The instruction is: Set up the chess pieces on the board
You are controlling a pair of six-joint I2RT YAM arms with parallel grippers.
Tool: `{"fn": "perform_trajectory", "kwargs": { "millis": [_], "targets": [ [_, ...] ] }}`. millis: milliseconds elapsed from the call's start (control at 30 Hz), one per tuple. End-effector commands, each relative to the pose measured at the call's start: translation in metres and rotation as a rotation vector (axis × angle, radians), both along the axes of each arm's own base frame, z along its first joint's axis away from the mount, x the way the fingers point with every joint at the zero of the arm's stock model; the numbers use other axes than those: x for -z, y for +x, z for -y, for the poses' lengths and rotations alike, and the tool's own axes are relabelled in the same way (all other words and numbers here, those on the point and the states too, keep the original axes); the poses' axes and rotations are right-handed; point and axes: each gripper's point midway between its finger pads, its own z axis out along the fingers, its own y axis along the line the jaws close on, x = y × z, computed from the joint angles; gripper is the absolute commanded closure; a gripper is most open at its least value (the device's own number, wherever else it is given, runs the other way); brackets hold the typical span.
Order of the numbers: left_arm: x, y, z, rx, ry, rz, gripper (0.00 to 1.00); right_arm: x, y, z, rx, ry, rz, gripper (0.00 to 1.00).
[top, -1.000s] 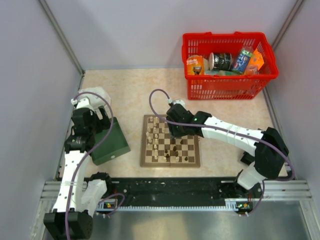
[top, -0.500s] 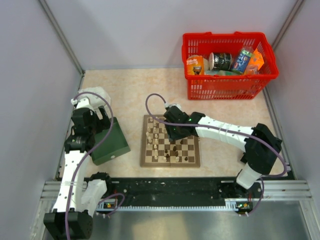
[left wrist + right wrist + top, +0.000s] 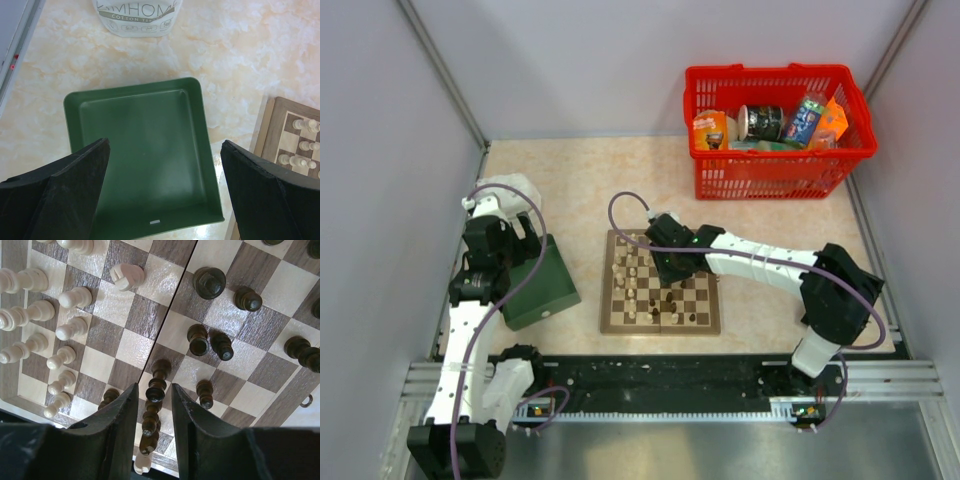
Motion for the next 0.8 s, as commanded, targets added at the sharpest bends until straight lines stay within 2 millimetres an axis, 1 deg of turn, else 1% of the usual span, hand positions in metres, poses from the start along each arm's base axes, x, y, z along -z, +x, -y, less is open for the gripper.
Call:
{"fn": "perform_trajectory", "kwargs": {
  "millis": [0, 67, 167, 233, 267, 367, 467, 600, 700, 767],
  "targets": [
    [-0.006, 0.002, -0.001, 0.000, 0.009, 0.027, 0.02, -0.014, 0.008, -0.015, -0.016, 0.043, 0.050, 0.68],
    [-0.006, 0.002, -0.001, 0.001, 0.009, 0.025, 0.02, -0.015, 0.009, -0.015, -0.019, 0.043, 0.054, 0.69],
    [-0.005, 0.001, -0.001, -0.002, 0.010, 0.022, 0.02, -0.016, 0.010, -0.015, -0.018, 0.039, 0.059, 0.74],
    [-0.006, 0.001, -0.001, -0.002, 0.010, 0.027, 0.02, -0.016, 0.009, -0.015, -0.023, 0.039, 0.061, 0.76],
    [-0.006, 0.001, -0.001, -0.002, 0.010, 0.028, 0.02, -0.016, 0.009, -0.014, -0.021, 0.039, 0.061, 0.81],
    [-0.006, 0.001, -0.001, -0.002, 0.010, 0.028, 0.02, -0.022, 0.009, -0.016, -0.024, 0.050, 0.066, 0.85],
    [-0.006, 0.002, -0.001, 0.000, 0.009, 0.025, 0.02, -0.038, 0.010, -0.018, -0.027, 0.083, 0.091, 0.88],
    [-0.005, 0.001, -0.001, 0.000, 0.009, 0.024, 0.02, -0.067, 0.012, -0.017, -0.021, 0.138, 0.142, 0.88],
    [-0.005, 0.001, -0.001, -0.001, 0.008, 0.022, 0.02, -0.088, 0.012, -0.008, -0.002, 0.159, 0.186, 0.88],
    [-0.005, 0.001, -0.001, -0.001, 0.008, 0.024, 0.02, -0.098, 0.012, 0.004, 0.028, 0.148, 0.215, 0.88]
  ]
}}
